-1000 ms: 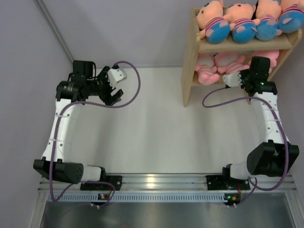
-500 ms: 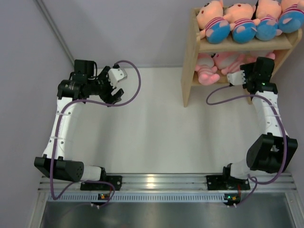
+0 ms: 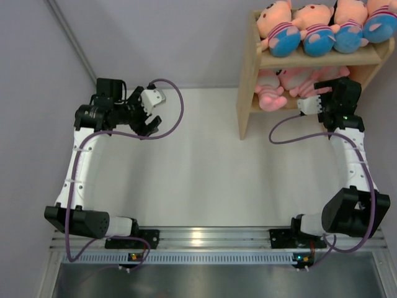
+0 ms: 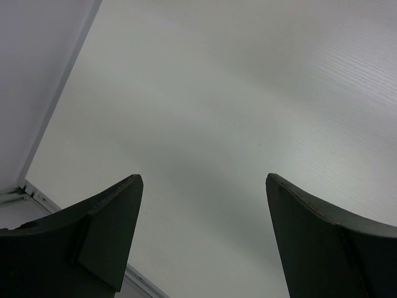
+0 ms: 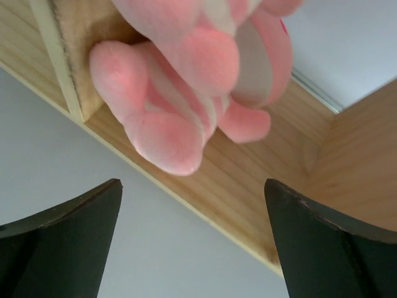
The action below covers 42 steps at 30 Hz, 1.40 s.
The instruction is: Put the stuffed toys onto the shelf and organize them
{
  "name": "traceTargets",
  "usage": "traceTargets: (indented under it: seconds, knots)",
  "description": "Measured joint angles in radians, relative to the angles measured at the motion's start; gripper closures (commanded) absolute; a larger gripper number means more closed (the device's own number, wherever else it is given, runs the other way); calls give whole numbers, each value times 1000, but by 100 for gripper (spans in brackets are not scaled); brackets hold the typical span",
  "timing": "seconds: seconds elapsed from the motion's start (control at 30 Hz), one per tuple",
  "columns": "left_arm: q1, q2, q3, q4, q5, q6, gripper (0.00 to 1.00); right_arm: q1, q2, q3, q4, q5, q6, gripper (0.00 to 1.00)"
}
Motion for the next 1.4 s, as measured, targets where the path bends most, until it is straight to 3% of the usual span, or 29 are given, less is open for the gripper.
traceTargets:
  seconds: [0.27,0.43,0.57,0.73,0.8,0.9,1.03,1.23,1.4]
  knots:
    - [0,-31,-75,4,4,-3,14,32,-160,-111,12,-5,34,1]
    - [0,-37,-174,3,5,-21,14,129,-303,-216,-21,-19,167,1]
    - [0,-56,-266,29,14,-62,14,264,-424,-255,-73,-85,374,1]
    - [0,-129,-387,111,-3,-129,12,354,-611,-282,-79,-296,709,1]
    - [0,-178,-469,188,-33,-164,12,364,-708,-346,-33,-397,843,1]
    - [0,-254,-623,311,-87,-222,1,373,-834,-473,66,-538,1063,1]
    - [1,-286,-765,408,-165,-308,1,377,-878,-650,227,-647,1388,1]
    - [8,-348,-883,555,-307,-466,1,393,-914,-879,390,-555,1727,1]
    - [8,-357,-943,714,-499,-624,1,396,-919,-1008,474,-375,1867,1]
